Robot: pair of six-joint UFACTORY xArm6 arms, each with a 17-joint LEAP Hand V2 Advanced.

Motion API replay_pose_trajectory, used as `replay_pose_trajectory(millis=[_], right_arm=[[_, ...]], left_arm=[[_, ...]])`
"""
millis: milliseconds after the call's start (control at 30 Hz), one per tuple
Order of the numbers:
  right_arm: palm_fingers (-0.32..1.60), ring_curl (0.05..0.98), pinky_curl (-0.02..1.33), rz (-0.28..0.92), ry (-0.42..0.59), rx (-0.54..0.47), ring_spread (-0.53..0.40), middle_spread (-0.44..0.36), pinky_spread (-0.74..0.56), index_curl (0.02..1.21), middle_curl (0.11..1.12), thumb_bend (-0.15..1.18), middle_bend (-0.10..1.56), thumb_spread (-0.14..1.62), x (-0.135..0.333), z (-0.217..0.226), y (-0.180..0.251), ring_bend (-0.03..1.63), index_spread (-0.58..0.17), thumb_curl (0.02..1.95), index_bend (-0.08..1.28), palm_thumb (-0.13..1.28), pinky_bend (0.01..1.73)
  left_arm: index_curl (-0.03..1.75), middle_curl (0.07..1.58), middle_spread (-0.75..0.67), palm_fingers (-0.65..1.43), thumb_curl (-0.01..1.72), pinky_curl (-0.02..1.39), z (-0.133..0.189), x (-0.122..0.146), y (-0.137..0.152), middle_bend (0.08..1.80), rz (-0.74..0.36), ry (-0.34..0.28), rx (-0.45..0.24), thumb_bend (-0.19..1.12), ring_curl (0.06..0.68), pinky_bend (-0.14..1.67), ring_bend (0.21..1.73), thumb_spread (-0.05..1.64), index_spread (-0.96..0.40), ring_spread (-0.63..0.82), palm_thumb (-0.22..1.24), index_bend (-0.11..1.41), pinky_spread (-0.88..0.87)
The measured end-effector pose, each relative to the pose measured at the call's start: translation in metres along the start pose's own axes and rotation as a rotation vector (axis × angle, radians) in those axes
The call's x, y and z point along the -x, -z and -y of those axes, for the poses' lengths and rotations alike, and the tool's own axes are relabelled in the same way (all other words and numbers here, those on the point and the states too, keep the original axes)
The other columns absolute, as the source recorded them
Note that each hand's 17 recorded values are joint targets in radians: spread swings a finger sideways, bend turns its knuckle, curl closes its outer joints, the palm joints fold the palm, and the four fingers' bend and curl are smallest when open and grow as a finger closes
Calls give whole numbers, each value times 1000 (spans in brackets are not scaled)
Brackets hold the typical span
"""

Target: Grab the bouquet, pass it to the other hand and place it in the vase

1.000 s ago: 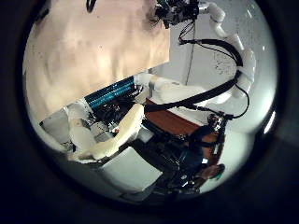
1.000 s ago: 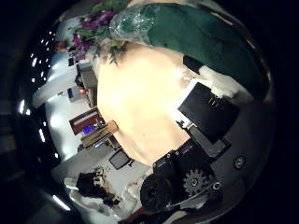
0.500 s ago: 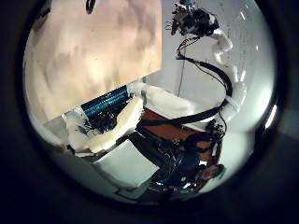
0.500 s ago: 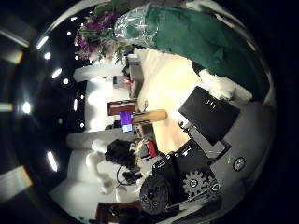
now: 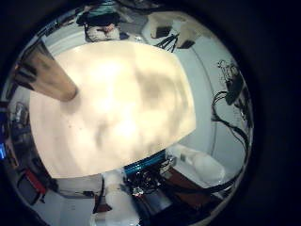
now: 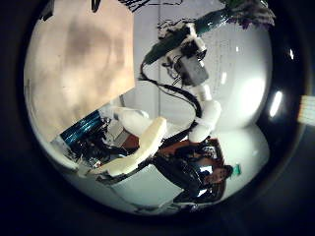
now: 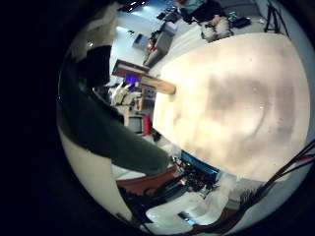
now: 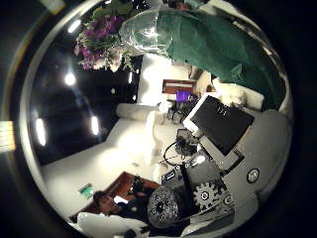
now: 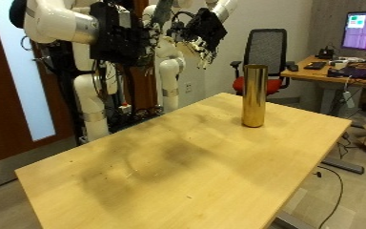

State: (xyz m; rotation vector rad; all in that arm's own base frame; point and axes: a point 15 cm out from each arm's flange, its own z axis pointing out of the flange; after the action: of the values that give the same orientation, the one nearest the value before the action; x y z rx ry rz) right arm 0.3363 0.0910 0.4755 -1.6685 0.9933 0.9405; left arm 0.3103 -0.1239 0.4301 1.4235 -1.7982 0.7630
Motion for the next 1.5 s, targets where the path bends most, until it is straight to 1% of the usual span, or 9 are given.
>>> replay_pose_trajectory(millis=[367, 500, 667, 1000, 1200, 1267, 1367, 1467, 1500], right_arm=[[1097, 680, 1014, 75, 98, 172, -194, -139, -237, 1099, 826, -17, 1352, 216, 1, -22, -62, 1432, -310, 966, 1009, 1203, 1127], [1099, 682, 1035, 52, 108, 232, -194, -139, -243, 1099, 827, -15, 1351, 218, -4, -31, -74, 1429, -308, 973, 1010, 1205, 1116], [1097, 686, 1054, -26, 103, 241, -196, -139, -248, 1098, 828, -16, 1351, 223, -20, -31, -74, 1423, -307, 978, 1011, 1205, 1107], [1094, 695, 1097, -89, 166, 306, -200, -140, -247, 1105, 831, -16, 1343, 225, -18, -26, -115, 1419, -298, 986, 1009, 1207, 1083], [1092, 700, 1116, -91, 170, 327, -200, -141, -251, 1110, 833, -17, 1343, 223, -16, -27, -127, 1417, -298, 986, 1001, 1208, 1065], [1093, 701, 1123, -96, 175, 326, -201, -141, -252, 1113, 835, -17, 1346, 222, -16, -26, -129, 1415, -298, 986, 998, 1208, 1060], [1094, 703, 1129, -102, 180, 326, -201, -141, -254, 1115, 837, -17, 1346, 222, -15, -25, -131, 1414, -298, 986, 996, 1208, 1055], [1095, 704, 1135, -120, 177, 334, -201, -142, -256, 1117, 838, -17, 1345, 222, -19, -27, -129, 1413, -298, 986, 995, 1208, 1052], [1095, 704, 1136, -132, 176, 335, -201, -142, -256, 1117, 839, -17, 1344, 222, -21, -27, -128, 1412, -299, 986, 994, 1208, 1051]], left_arm=[[269, 340, 361, 153, 305, 321, 9, -31, 12, 224, -217, -50, -54, -36, 198, 306, 622, 855, 254, 459, 248, 151, 430], [267, 338, 388, 147, 312, 320, 9, -38, 19, 224, -264, -59, -53, -37, 197, 317, 637, 826, 265, 467, 248, 153, 438], [265, 337, 414, 141, 318, 319, 12, -40, 27, 233, -323, -69, -43, -37, 194, 325, 648, 810, 268, 472, 243, 151, 444], [267, 340, 425, 144, 330, 312, 0, -56, 21, 268, -423, -76, 64, -36, 182, 320, 647, 778, 291, 488, 273, 156, 452], [258, 378, 280, 229, 335, 301, 3, -60, 14, 402, -449, -46, 89, -34, 176, 290, 649, 781, 293, 465, 315, 144, 424], [256, 438, 118, 333, 338, 296, 2, -60, 11, 552, -451, -36, 99, -29, 179, 273, 674, 790, 251, 355, 353, 142, 353], [259, 480, 20, 350, 339, 297, 1, -60, 10, 628, -457, -29, 100, -28, 181, 277, 694, 800, 217, 263, 385, 154, 295], [245, 604, -151, 507, 343, 317, 3, -64, 9, 834, -468, -14, 102, -21, 212, 389, 827, 827, 148, -45, 458, 138, 79], [239, 622, -178, 523, 344, 322, 4, -65, 10, 855, -476, -13, 98, -19, 218, 424, 854, 831, 136, -95, 473, 137, 31]])
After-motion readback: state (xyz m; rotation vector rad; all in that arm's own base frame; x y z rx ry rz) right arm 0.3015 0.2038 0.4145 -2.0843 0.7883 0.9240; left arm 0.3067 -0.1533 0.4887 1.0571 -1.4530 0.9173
